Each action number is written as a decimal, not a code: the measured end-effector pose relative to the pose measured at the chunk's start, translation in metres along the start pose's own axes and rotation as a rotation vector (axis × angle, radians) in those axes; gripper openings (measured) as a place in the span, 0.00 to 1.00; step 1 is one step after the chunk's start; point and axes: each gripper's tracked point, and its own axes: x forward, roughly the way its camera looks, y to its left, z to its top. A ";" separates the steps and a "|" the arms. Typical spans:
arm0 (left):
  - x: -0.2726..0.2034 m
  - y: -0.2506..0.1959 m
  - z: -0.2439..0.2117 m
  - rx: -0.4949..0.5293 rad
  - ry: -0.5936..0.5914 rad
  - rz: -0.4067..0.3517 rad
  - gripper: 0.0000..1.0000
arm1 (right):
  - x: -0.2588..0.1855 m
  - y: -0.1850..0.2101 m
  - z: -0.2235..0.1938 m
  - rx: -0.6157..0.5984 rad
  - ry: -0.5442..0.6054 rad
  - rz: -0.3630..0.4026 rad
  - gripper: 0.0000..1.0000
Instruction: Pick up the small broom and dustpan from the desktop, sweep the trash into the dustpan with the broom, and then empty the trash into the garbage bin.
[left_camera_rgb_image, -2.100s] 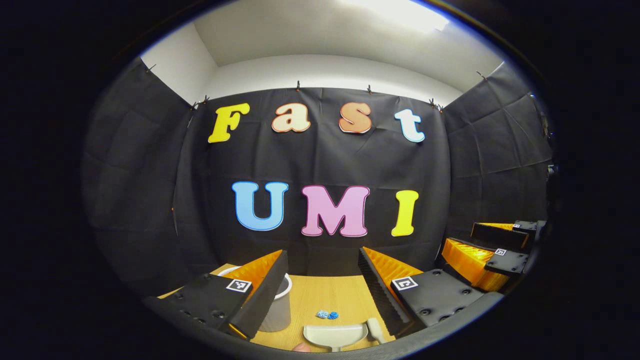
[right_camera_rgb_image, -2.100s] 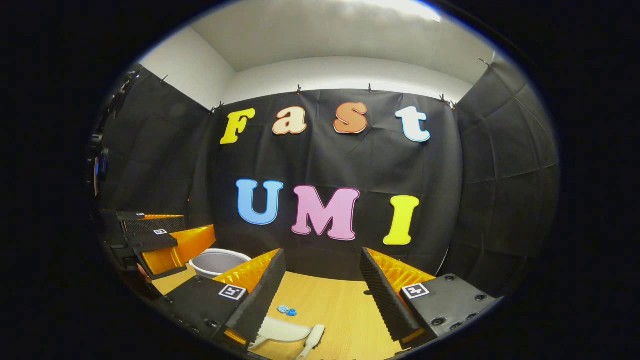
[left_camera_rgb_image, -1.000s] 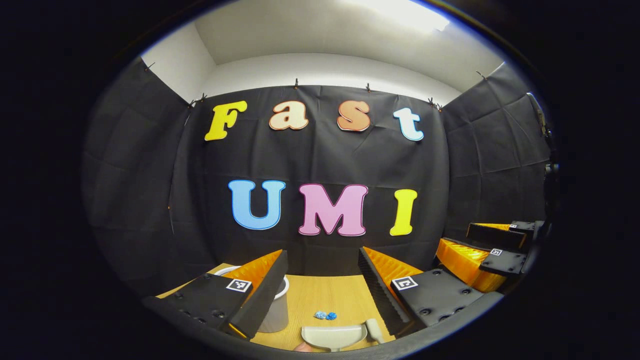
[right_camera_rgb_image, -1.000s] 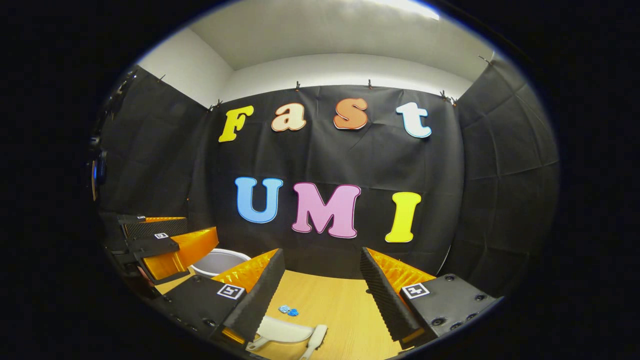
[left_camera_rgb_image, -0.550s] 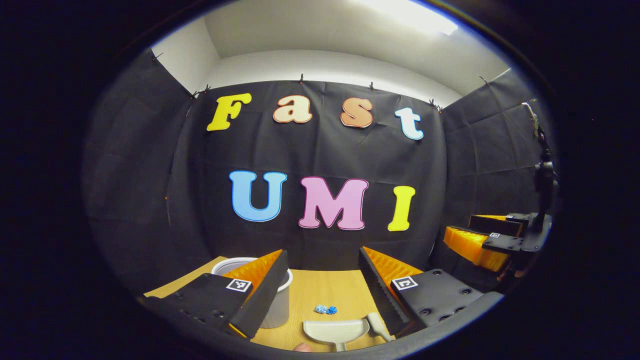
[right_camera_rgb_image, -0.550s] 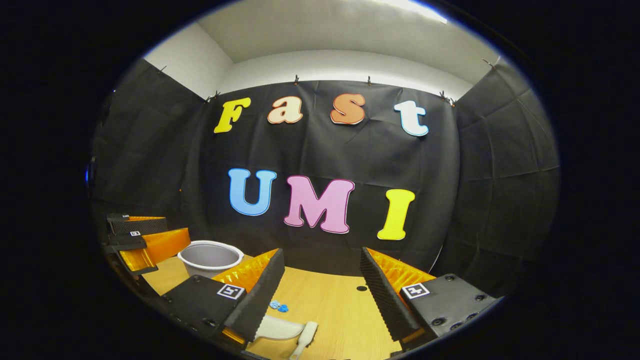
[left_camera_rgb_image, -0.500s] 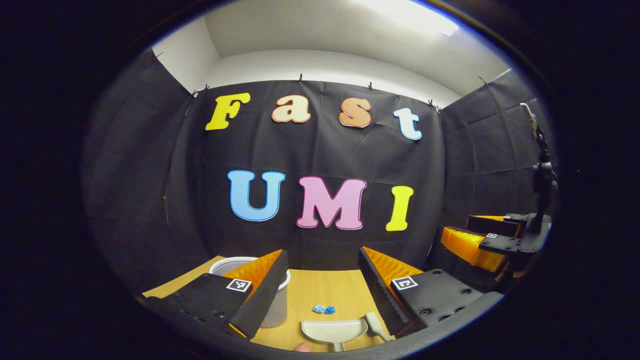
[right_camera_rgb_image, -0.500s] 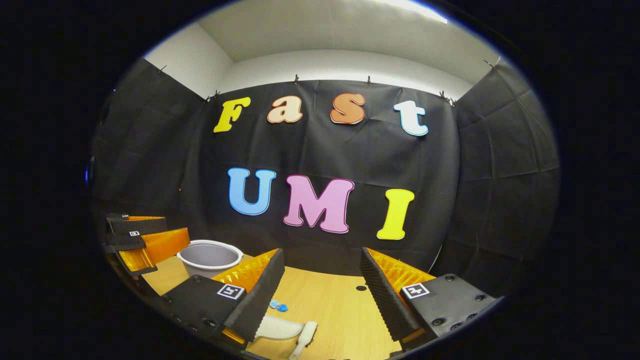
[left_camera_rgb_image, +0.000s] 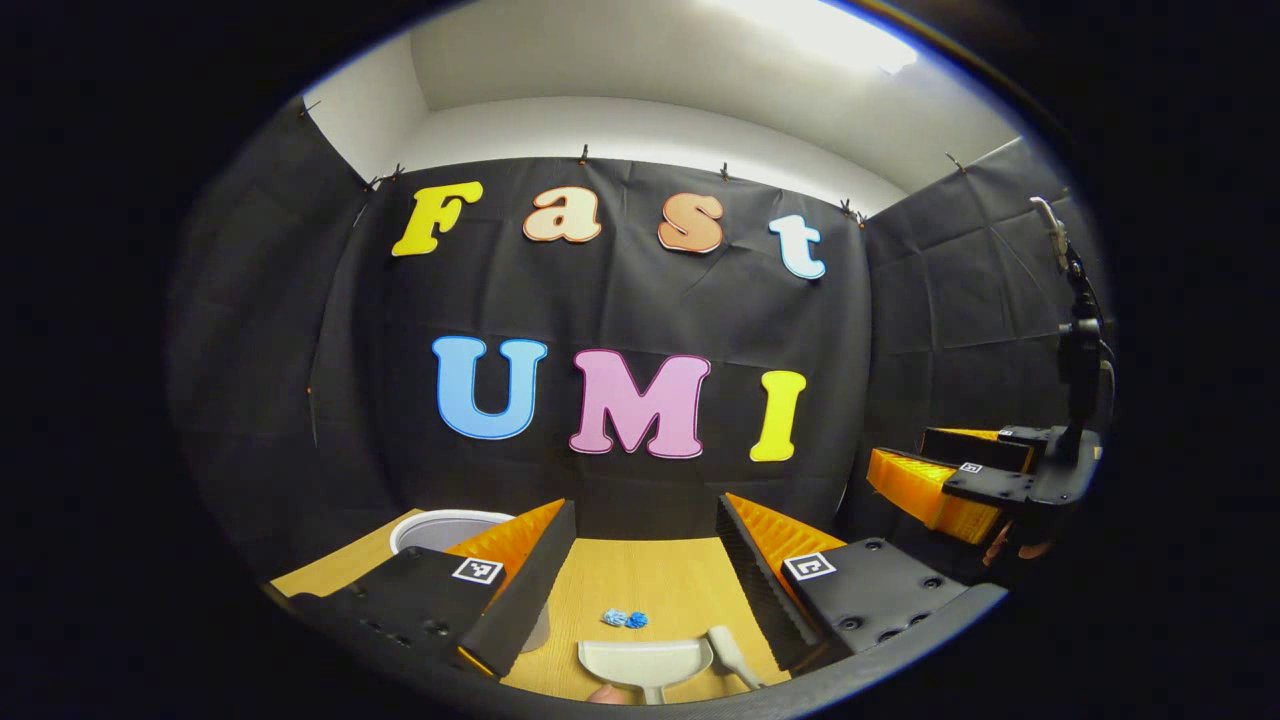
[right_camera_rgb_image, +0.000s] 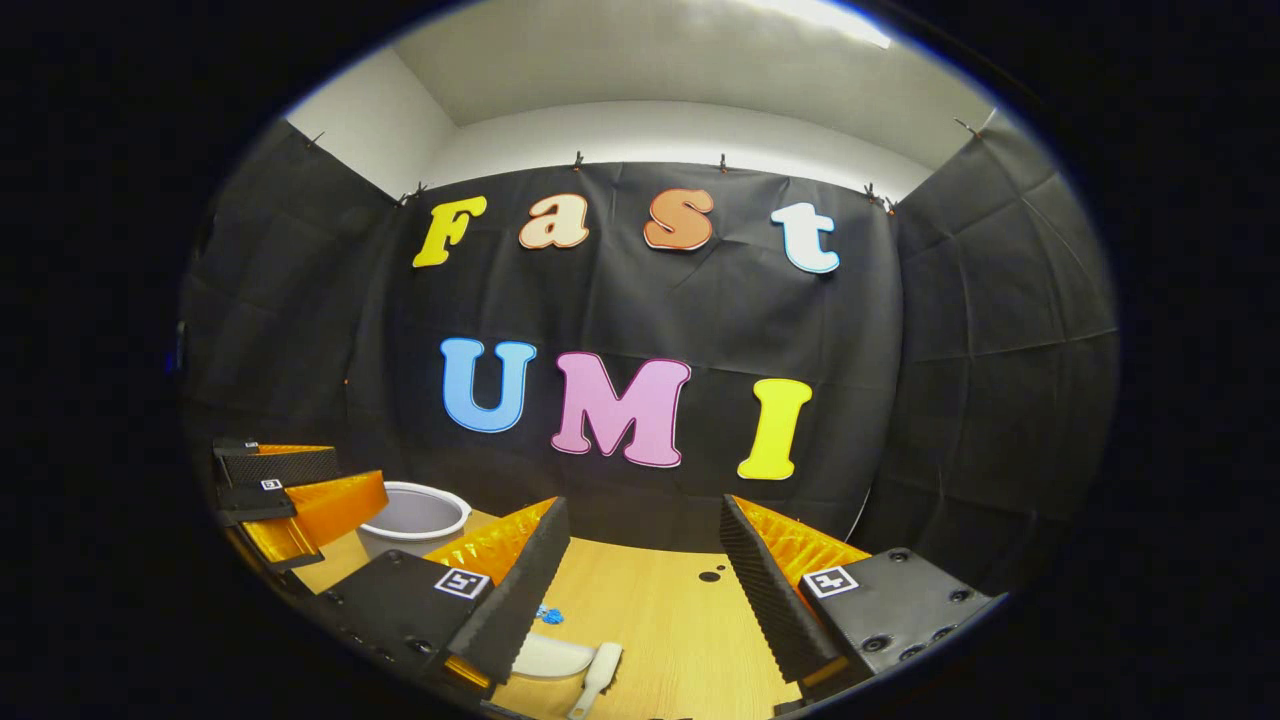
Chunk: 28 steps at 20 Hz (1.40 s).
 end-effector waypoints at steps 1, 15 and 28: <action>0.001 -0.002 0.001 -0.001 -0.001 -0.001 0.86 | -0.001 -0.002 0.000 0.004 0.001 -0.004 0.94; -0.002 0.008 -0.076 -0.013 0.302 -0.057 0.84 | 0.006 0.010 -0.058 0.050 0.169 -0.014 0.98; 0.030 0.001 -0.130 -0.022 0.510 0.027 0.85 | 0.055 0.008 -0.137 0.187 0.360 0.051 0.97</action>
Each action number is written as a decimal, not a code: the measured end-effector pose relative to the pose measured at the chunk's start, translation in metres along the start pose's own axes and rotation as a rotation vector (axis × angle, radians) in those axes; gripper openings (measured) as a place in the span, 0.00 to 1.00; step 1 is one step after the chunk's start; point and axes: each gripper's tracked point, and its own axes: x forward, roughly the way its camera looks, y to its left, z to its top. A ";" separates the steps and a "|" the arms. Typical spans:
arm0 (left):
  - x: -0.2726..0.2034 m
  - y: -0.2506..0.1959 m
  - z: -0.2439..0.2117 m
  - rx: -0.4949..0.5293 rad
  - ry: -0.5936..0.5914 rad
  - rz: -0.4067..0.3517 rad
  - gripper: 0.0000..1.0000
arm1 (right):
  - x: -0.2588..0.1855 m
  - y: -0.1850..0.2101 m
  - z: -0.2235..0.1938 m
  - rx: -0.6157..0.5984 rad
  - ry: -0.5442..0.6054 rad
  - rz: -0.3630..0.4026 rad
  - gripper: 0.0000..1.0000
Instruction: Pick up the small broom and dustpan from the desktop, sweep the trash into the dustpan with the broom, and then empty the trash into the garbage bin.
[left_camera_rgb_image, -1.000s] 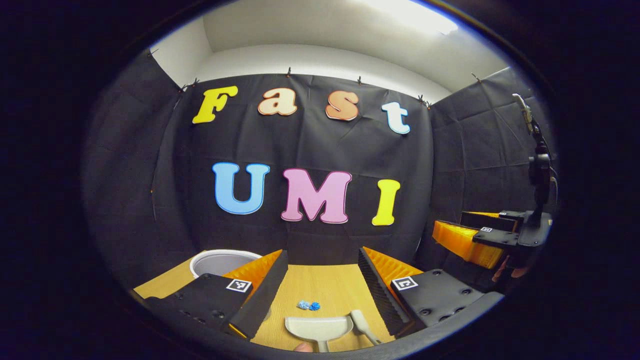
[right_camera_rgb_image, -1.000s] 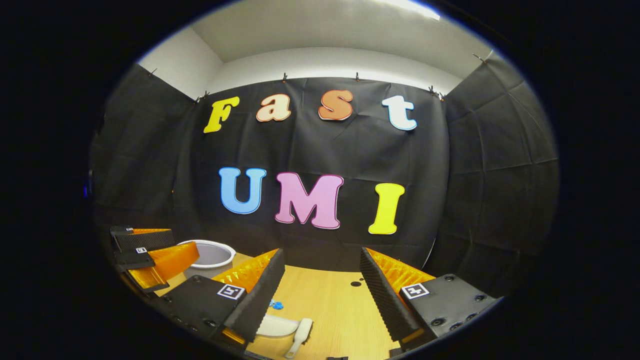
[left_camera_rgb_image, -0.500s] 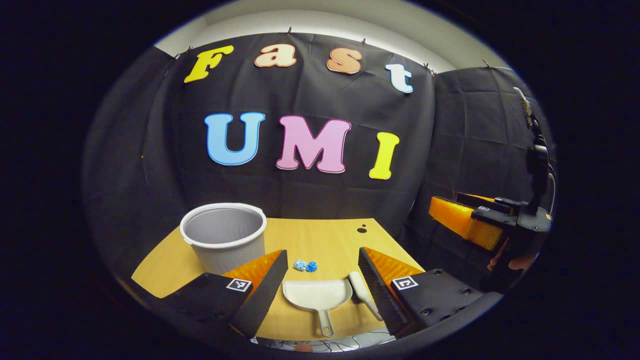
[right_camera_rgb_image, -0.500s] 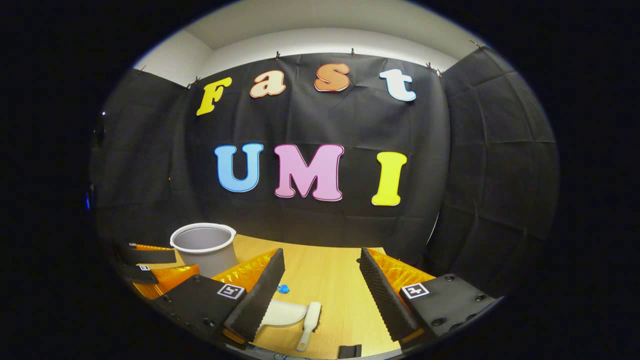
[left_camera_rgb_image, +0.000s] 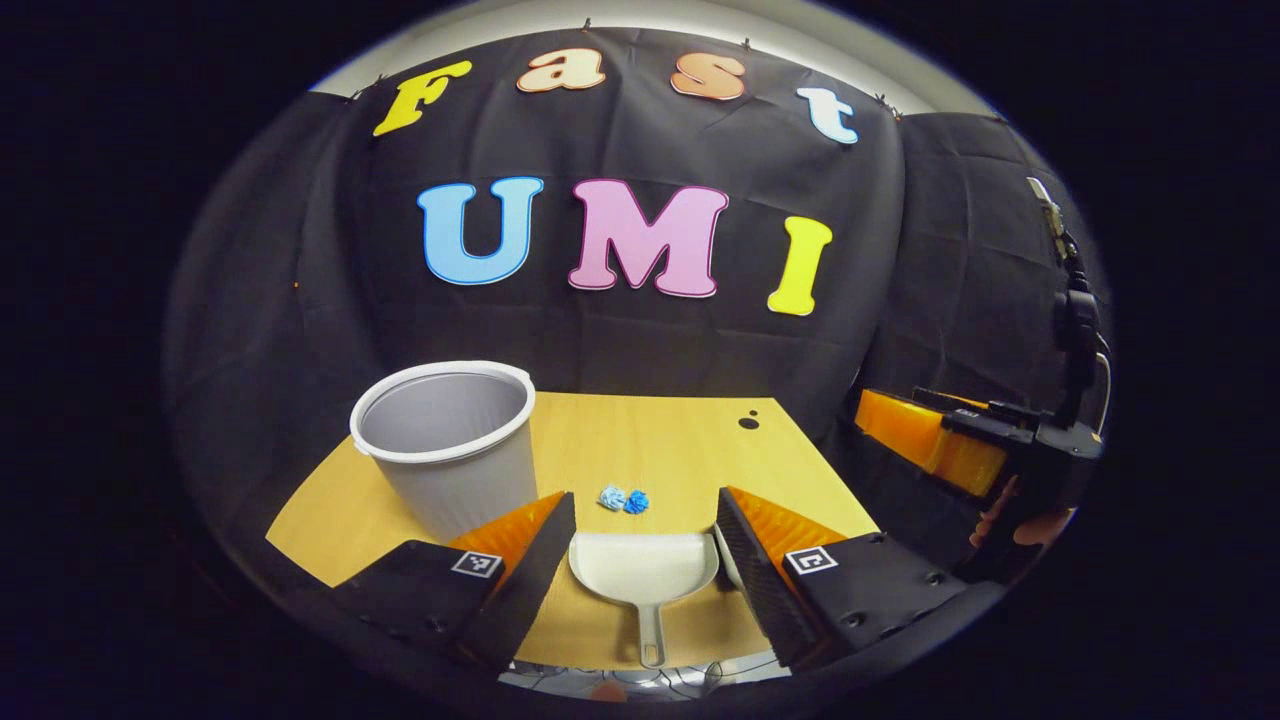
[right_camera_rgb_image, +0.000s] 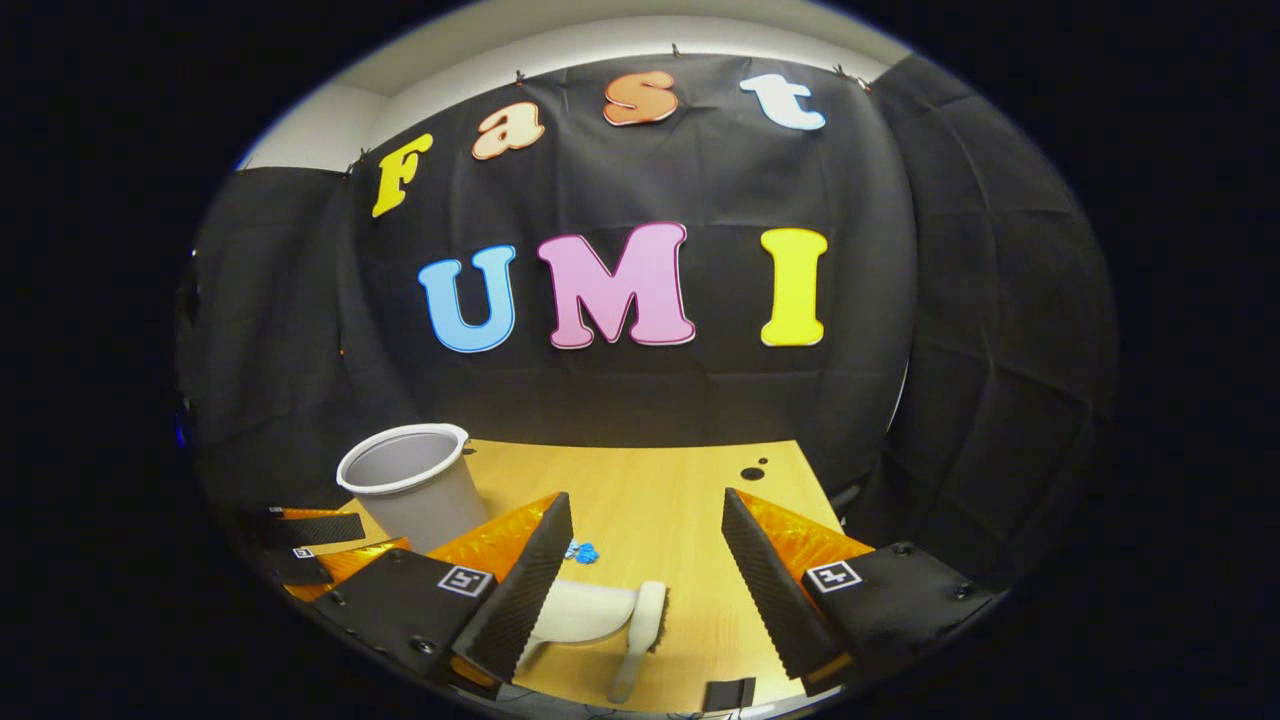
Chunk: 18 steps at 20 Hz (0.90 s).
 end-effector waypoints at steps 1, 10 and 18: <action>0.003 0.001 -0.003 -0.002 0.019 0.003 0.85 | 0.006 -0.002 -0.003 -0.009 0.014 0.000 0.98; 0.033 -0.017 -0.118 -0.001 0.587 -0.050 0.87 | 0.048 -0.015 -0.130 0.154 0.457 0.033 0.95; 0.088 -0.027 -0.167 -0.207 0.942 -0.038 0.85 | 0.053 -0.042 -0.251 0.293 0.908 0.057 0.84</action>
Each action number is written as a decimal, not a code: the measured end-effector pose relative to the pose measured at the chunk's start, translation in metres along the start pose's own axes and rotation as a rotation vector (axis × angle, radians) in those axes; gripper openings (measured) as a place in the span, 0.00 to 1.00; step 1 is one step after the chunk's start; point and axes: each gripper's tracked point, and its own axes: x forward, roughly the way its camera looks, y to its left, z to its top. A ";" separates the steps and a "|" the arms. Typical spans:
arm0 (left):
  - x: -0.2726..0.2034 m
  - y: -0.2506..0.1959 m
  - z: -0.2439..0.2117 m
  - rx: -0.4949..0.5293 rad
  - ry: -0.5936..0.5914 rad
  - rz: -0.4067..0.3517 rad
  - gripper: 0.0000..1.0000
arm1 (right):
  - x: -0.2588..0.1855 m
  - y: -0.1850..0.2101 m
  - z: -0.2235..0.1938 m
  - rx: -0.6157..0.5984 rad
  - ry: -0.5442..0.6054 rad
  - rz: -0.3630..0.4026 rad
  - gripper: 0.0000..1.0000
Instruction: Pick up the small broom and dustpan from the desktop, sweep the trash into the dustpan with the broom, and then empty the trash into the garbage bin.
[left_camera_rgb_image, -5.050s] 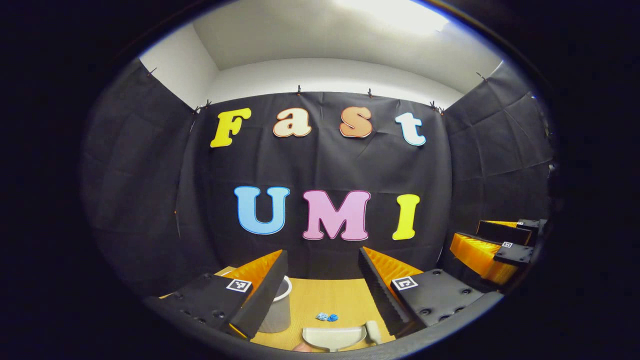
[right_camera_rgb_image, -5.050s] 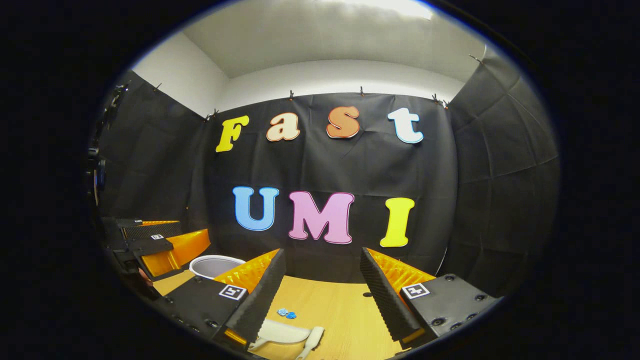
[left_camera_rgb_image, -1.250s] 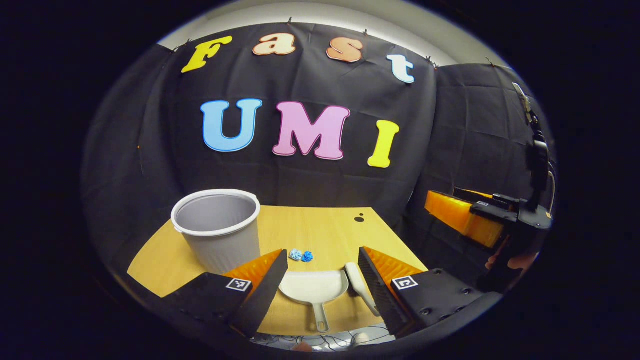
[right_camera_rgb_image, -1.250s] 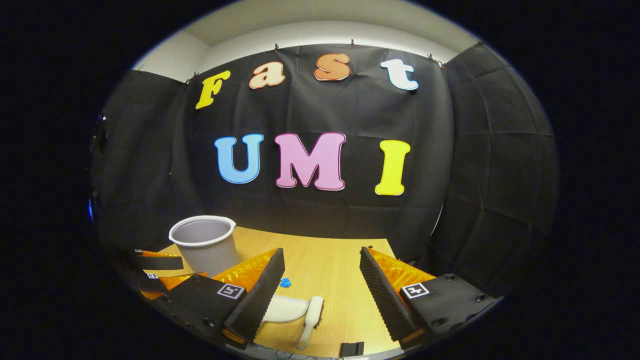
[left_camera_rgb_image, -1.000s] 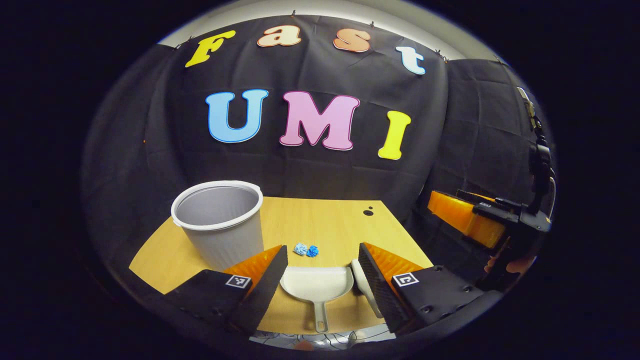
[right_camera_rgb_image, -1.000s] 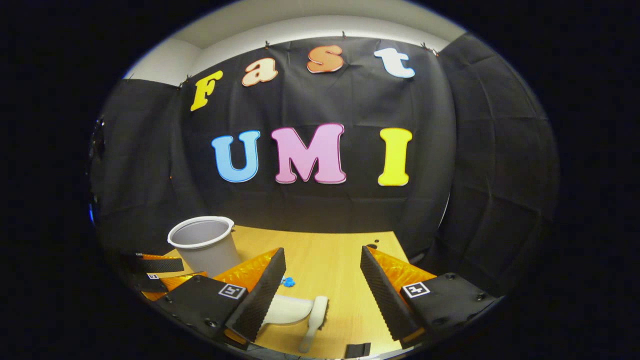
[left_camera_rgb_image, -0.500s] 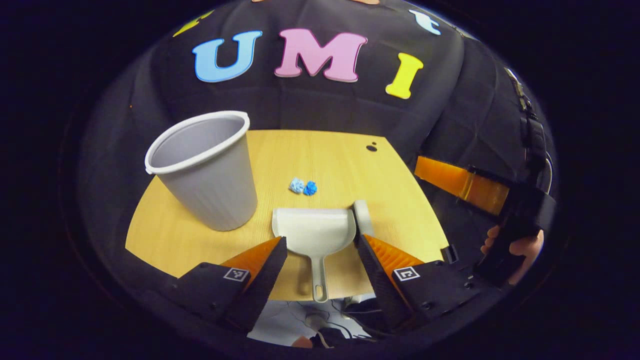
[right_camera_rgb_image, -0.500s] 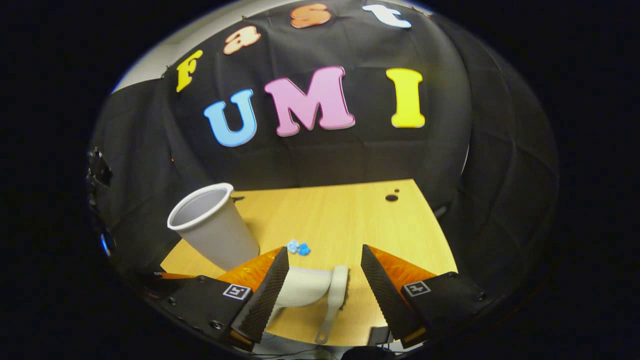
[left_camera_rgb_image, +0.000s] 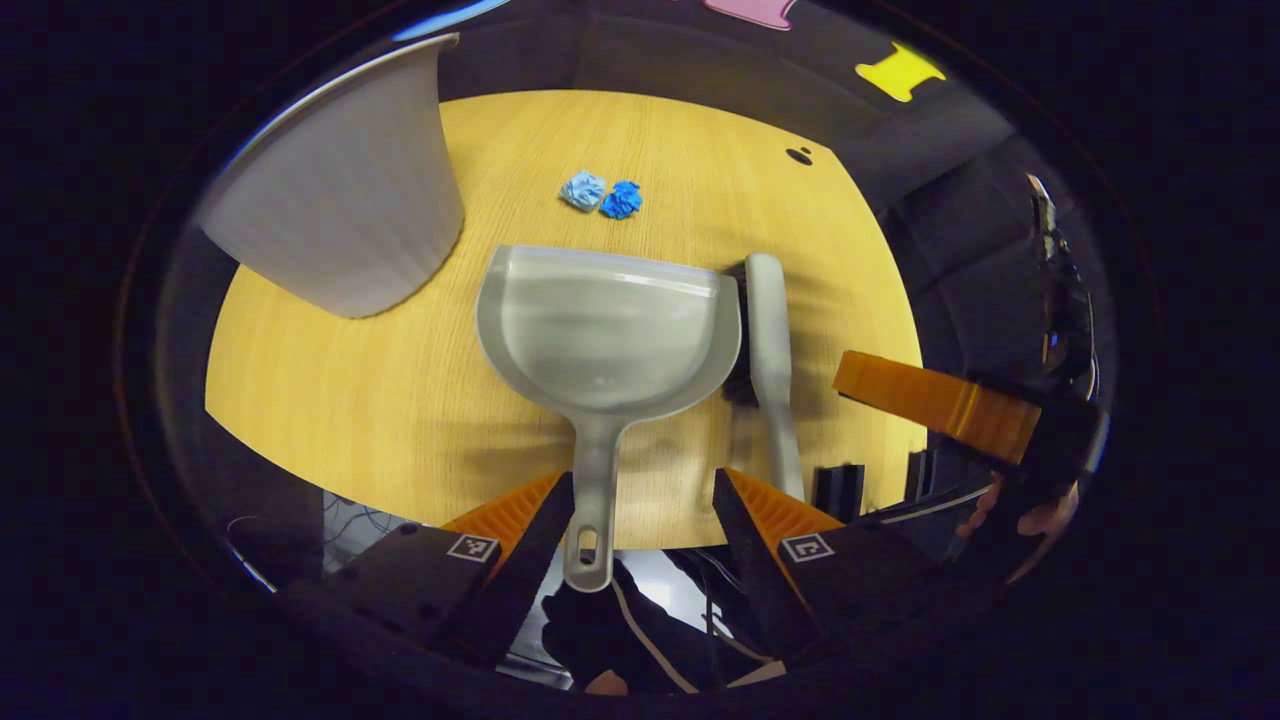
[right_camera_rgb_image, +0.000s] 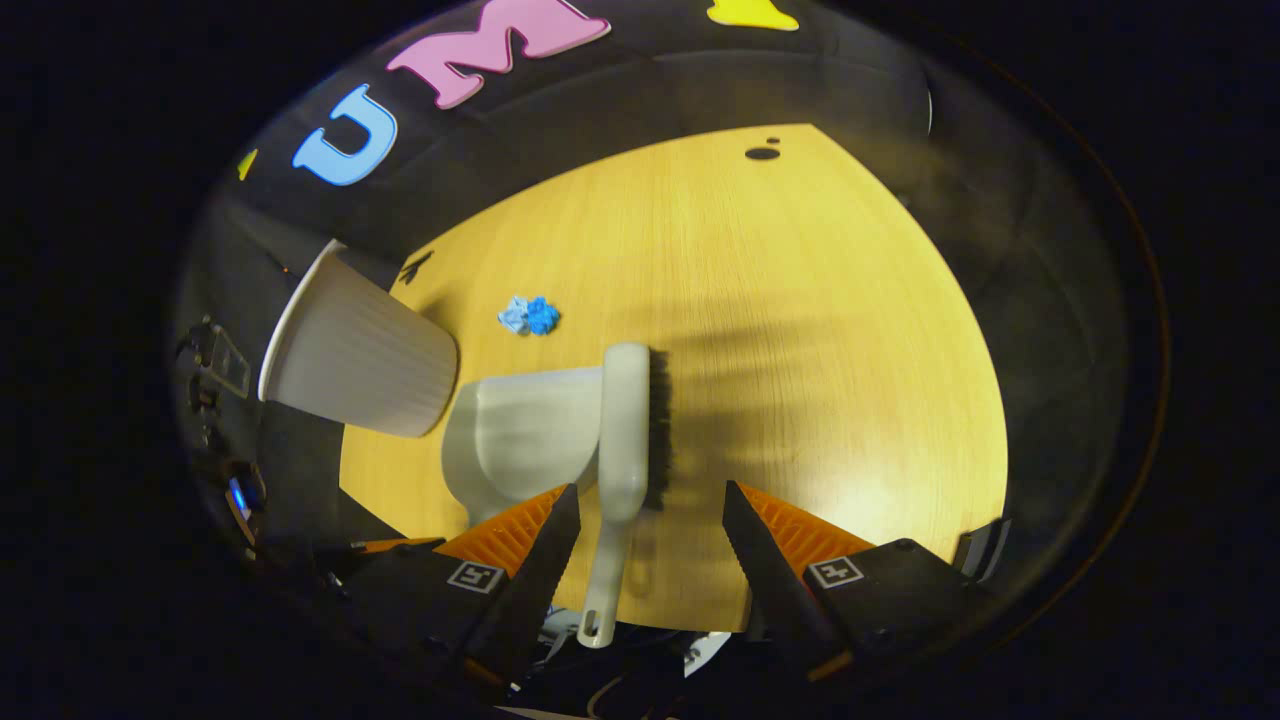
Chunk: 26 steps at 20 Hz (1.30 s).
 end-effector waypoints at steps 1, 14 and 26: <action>0.010 0.004 0.004 0.001 0.018 0.011 0.85 | 0.001 -0.003 0.001 0.007 0.007 -0.003 0.83; 0.073 0.027 0.046 0.093 0.110 0.112 0.85 | 0.019 0.002 -0.010 0.101 0.018 -0.128 0.81; 0.070 0.055 0.067 0.176 0.114 0.152 0.46 | 0.097 0.016 -0.047 0.005 0.262 -0.238 0.70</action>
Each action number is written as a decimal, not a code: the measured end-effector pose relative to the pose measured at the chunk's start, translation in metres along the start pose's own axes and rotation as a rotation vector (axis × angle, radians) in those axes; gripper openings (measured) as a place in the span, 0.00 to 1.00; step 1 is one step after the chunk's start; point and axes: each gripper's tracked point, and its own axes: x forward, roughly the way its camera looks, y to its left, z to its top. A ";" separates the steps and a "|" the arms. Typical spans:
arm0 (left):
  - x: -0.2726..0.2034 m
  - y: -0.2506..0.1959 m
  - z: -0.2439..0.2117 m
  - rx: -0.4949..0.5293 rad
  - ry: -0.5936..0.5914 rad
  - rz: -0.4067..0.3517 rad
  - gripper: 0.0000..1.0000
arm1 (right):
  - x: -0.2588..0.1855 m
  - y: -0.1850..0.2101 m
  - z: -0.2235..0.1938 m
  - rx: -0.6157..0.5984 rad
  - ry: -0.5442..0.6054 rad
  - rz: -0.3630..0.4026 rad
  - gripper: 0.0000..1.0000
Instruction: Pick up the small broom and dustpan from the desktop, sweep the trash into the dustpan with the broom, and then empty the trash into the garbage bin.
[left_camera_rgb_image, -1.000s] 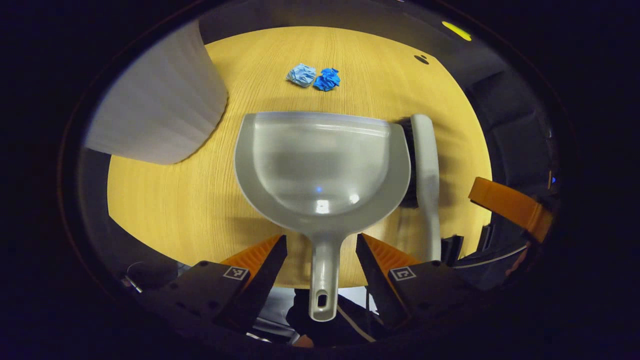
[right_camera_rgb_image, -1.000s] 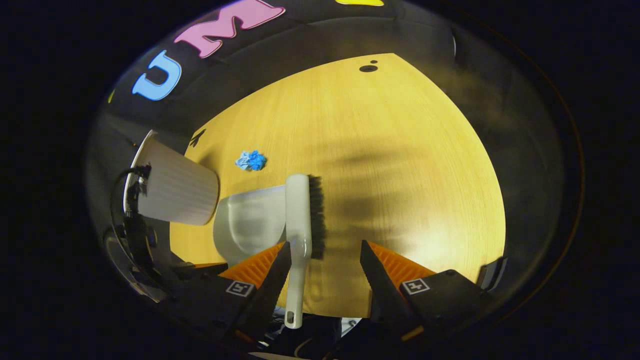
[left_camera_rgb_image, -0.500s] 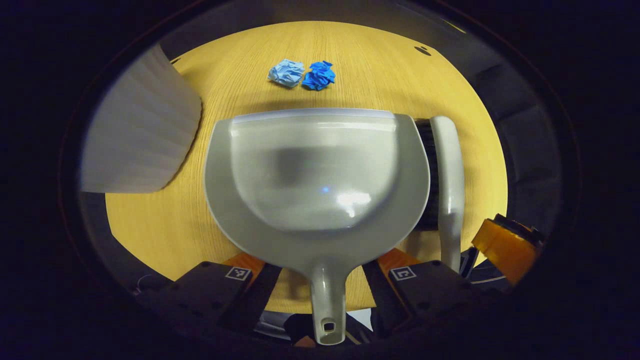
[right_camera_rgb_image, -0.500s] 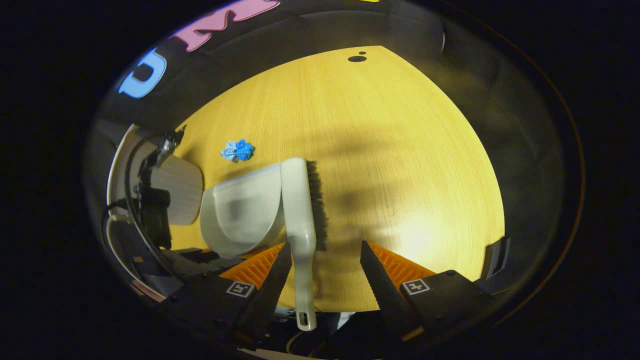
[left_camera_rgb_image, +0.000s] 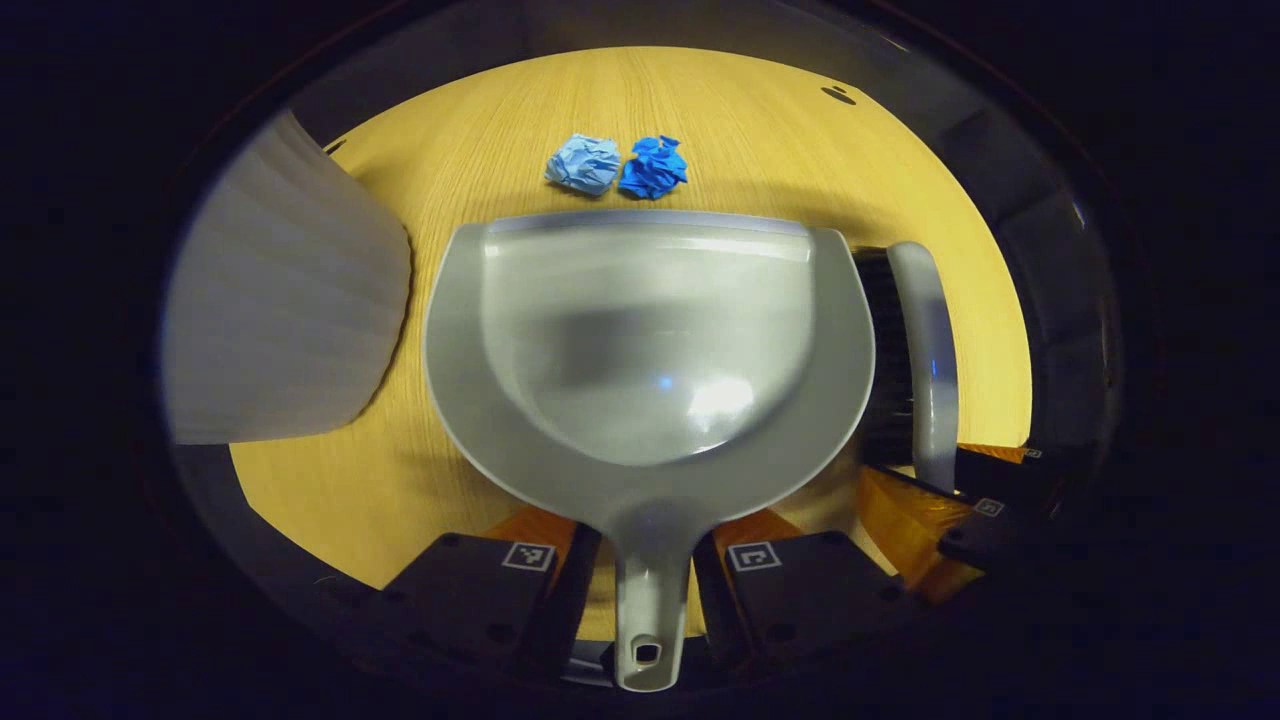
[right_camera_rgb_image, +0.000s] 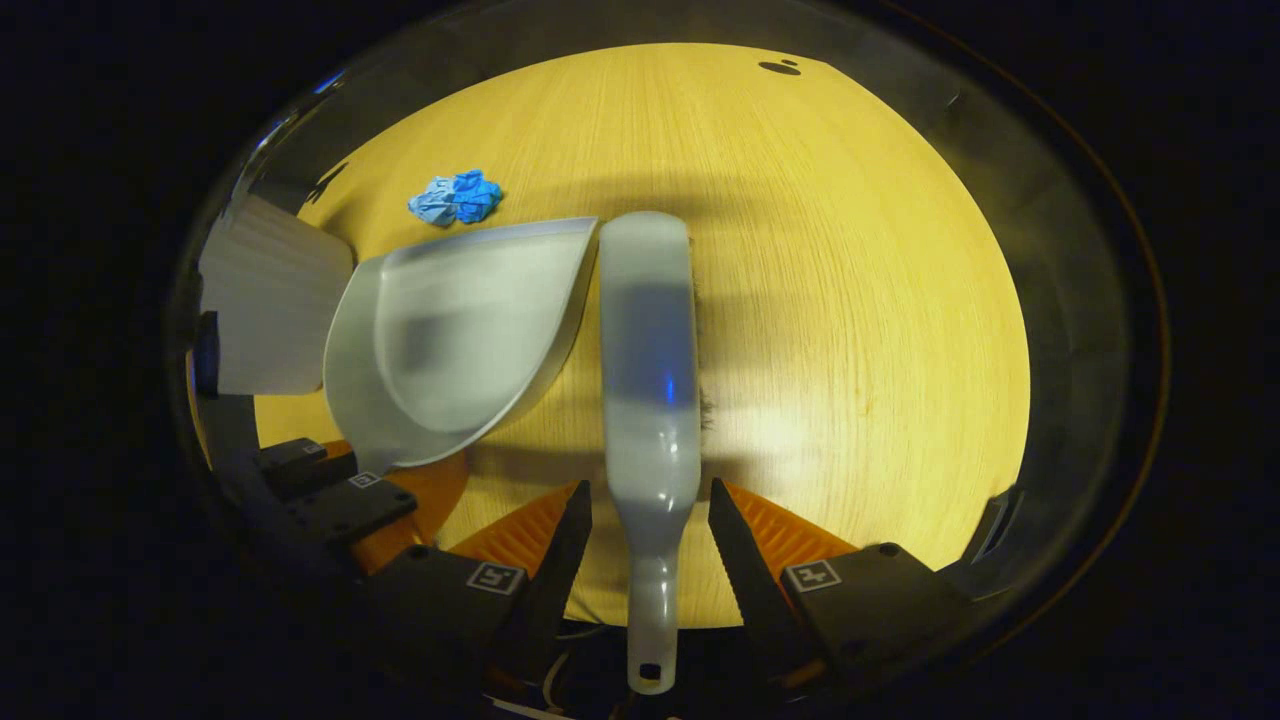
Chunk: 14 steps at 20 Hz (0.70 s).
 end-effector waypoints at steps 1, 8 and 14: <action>-0.001 0.000 0.000 0.009 0.006 -0.001 0.42 | 0.004 -0.005 -0.006 0.013 0.064 -0.031 0.71; 0.001 0.001 0.004 0.070 0.027 0.008 0.31 | 0.018 -0.020 -0.008 -0.034 0.097 -0.086 0.48; 0.003 0.003 0.003 0.143 -0.001 -0.011 0.28 | 0.017 -0.024 -0.010 -0.096 0.074 -0.069 0.31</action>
